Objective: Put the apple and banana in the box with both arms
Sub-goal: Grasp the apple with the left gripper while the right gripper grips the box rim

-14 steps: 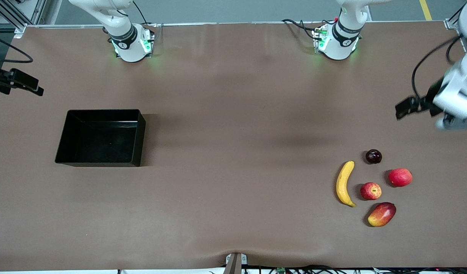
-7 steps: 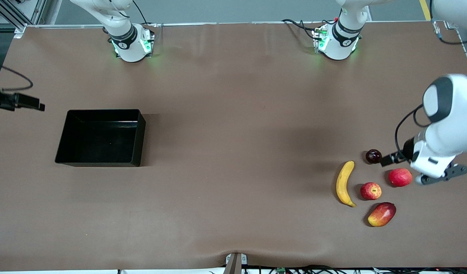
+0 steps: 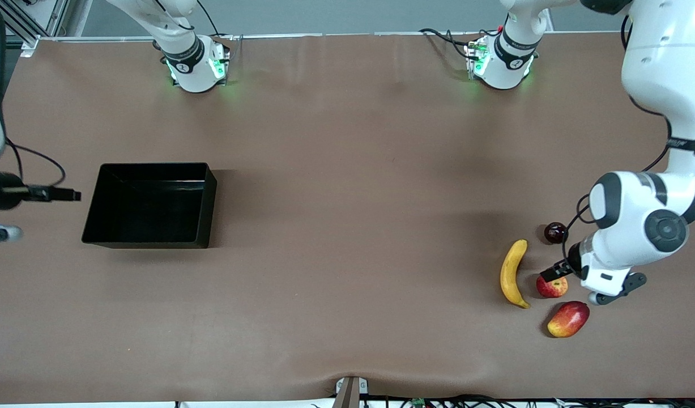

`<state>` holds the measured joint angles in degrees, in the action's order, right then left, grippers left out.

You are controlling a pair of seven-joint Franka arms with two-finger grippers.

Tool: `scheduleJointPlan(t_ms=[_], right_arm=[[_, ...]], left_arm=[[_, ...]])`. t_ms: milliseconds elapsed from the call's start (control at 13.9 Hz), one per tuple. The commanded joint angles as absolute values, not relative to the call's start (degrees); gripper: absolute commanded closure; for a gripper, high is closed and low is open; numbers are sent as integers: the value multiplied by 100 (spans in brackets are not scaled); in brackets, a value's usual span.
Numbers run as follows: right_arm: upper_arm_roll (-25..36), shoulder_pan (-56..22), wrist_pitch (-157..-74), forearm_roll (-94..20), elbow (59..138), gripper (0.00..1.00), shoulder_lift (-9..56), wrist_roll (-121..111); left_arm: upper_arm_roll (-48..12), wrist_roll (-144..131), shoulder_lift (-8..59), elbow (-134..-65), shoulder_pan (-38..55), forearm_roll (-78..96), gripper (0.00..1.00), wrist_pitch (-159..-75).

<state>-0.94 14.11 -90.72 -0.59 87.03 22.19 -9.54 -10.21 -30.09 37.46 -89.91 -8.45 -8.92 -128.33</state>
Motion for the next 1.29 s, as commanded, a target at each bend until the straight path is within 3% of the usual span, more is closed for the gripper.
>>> scheduleJointPlan(t_ms=[0,143,502,574,717,789,861,932,1076,1219], right_arm=[[-176,1678,-9454,96,8919,0,2373,-1221],[-176,1915,-10323,176,9647,0,2364,-1633],[-185,2249,-11388,167,10589,0,2364,-1994],[-193,2302,-11556,158,10765,6,2364,-2013],[-193,2373,-11733,115,10959,32,2373,-2048],[-202,2417,-11759,106,11030,45,2364,-2213],[-211,2434,-11768,97,11048,58,2364,-2467],[-211,2504,-11777,36,11083,74,2364,-2600],[-211,2549,-11917,-149,11284,100,2356,-2811],[-211,2540,-11848,-254,11320,100,2338,-2900]], left_arm=[[-1020,-3129,4112,-8509,-844,-1133,0,-12823],[-985,-3138,4297,-8368,-844,-1160,0,-12832],[-817,-3129,4622,-8367,-773,-1370,0,-13411],[-817,-3138,4667,-8367,-773,-1475,1,-13464],[-817,-3138,4684,-8367,-773,-1477,24,-13474],[-817,-3138,4685,-8376,-765,-1477,43,-13474],[-826,-3129,4667,-8376,-747,-1503,82,-13474],[-826,-3120,4623,-8376,-730,-1512,100,-13474],[-861,-3015,4387,-8402,-756,-1521,100,-13369],[-1001,-3014,4053,-8394,-756,-1521,100,-12791]])
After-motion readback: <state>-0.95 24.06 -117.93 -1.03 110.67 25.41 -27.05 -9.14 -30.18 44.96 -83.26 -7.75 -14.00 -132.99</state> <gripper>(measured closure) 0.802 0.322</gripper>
